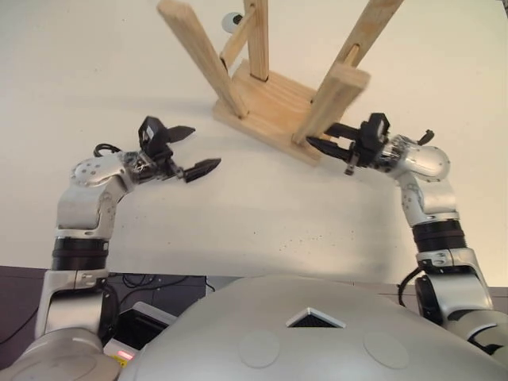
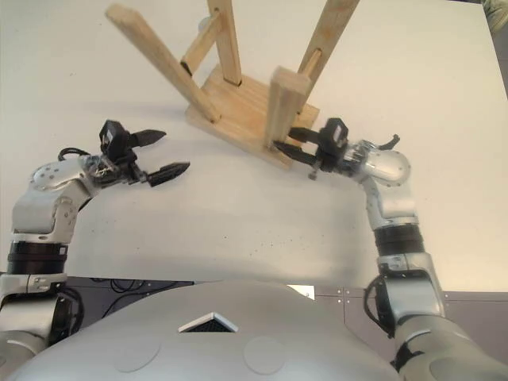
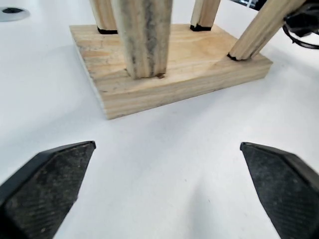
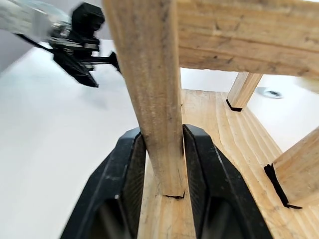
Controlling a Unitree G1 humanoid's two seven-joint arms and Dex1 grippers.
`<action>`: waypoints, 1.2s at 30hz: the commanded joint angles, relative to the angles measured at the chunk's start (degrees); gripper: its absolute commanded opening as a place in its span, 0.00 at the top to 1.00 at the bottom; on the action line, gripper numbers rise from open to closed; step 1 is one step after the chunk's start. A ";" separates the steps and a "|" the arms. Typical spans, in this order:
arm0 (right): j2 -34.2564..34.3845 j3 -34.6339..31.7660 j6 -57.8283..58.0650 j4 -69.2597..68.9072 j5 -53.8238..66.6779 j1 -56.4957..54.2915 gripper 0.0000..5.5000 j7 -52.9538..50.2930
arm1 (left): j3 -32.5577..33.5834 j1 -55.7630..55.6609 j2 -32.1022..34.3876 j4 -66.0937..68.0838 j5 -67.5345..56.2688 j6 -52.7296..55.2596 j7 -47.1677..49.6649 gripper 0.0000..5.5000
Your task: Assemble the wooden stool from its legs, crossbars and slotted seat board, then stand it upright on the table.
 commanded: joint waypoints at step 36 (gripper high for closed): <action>-10.42 -10.30 92.08 -12.87 32.01 -15.79 0.81 -20.17 | 4.91 -21.55 6.21 0.18 -42.16 58.20 -0.83 0.78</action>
